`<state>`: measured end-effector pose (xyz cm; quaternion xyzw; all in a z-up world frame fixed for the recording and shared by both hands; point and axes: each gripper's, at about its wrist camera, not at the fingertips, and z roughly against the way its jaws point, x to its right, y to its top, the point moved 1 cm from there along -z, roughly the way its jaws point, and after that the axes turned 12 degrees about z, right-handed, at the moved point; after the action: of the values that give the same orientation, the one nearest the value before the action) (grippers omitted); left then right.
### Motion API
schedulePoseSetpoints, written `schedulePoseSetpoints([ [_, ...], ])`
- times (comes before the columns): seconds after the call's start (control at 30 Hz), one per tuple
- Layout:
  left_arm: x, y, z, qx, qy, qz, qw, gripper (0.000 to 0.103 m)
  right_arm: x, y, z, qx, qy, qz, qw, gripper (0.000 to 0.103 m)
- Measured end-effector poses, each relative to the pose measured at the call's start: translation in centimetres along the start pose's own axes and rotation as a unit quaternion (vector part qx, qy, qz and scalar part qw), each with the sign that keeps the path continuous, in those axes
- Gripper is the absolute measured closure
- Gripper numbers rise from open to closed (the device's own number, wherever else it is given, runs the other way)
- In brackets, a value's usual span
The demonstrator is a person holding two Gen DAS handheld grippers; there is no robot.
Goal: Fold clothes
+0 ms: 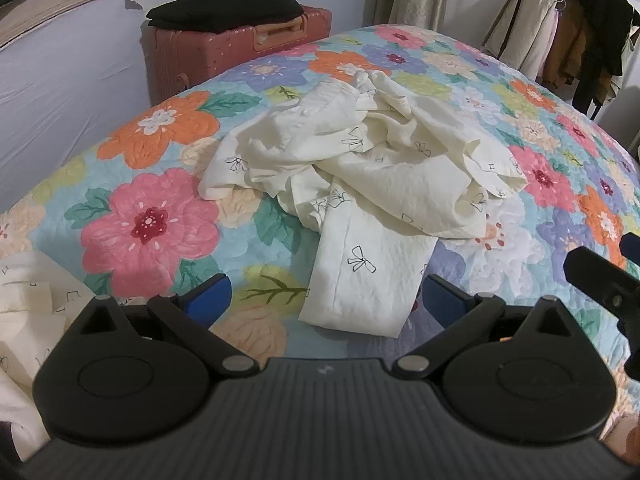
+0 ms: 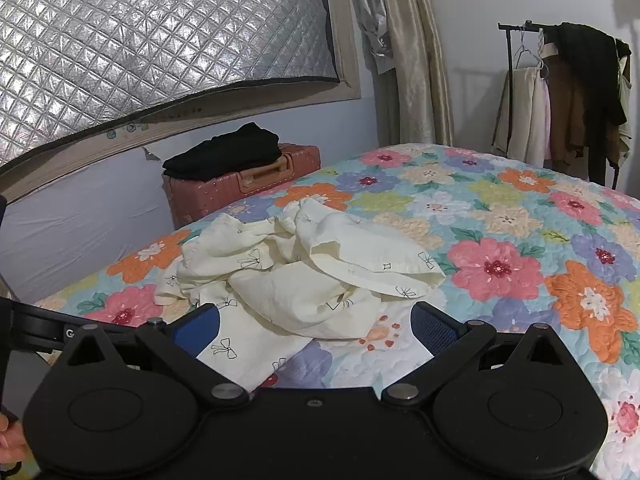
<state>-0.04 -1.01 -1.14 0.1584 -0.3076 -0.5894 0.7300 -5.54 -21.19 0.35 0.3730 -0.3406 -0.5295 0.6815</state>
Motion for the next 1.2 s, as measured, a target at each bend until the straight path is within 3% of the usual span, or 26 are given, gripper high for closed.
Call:
schedulePoseSetpoints([
  [0.43,-0.1,0.0,-0.5,-0.009,-0.003,0.007,0.9999,0.000,-0.3,-0.3,-0.4,-0.007,-0.001,0.009,1.000,0.000],
  [0.57,-0.9,0.2,-1.1,-0.005,-0.035,0.043,0.9984,0.000,-0.2,-0.5,-0.8,-0.013,-0.001,0.008,1.000,0.000],
  [0.73,-2.4,1.0,-2.5,-0.005,-0.085,0.110,0.9902,0.001,0.9,-0.9,-3.2,-0.059,0.015,-0.034,0.998,0.000],
  [0.77,-2.5,1.2,-2.8,-0.004,-0.084,0.110,0.9904,0.001,1.4,-0.8,-3.8,-0.065,0.028,-0.046,0.996,0.000],
  [0.9,-1.7,3.0,-4.8,0.042,-0.009,0.068,0.9968,0.001,3.4,0.3,-6.0,-0.074,0.074,-0.073,0.992,0.008],
  [1.0,-1.8,3.8,-6.9,0.038,-0.011,0.055,0.9977,0.005,4.5,1.6,-7.5,-0.065,0.067,-0.051,0.994,0.015],
  [1.07,-2.5,3.9,-8.1,0.024,-0.040,0.081,0.9956,0.014,5.4,2.5,-8.9,-0.063,0.057,-0.037,0.996,0.021],
  [1.13,-3.2,4.0,-9.2,0.009,-0.070,0.109,0.9915,0.022,6.4,3.2,-10.4,-0.064,0.056,-0.036,0.996,0.022],
  [1.2,-3.4,4.1,-10.0,0.005,-0.076,0.112,0.9907,0.026,7.2,3.7,-12.3,-0.067,0.056,-0.038,0.995,0.021],
])
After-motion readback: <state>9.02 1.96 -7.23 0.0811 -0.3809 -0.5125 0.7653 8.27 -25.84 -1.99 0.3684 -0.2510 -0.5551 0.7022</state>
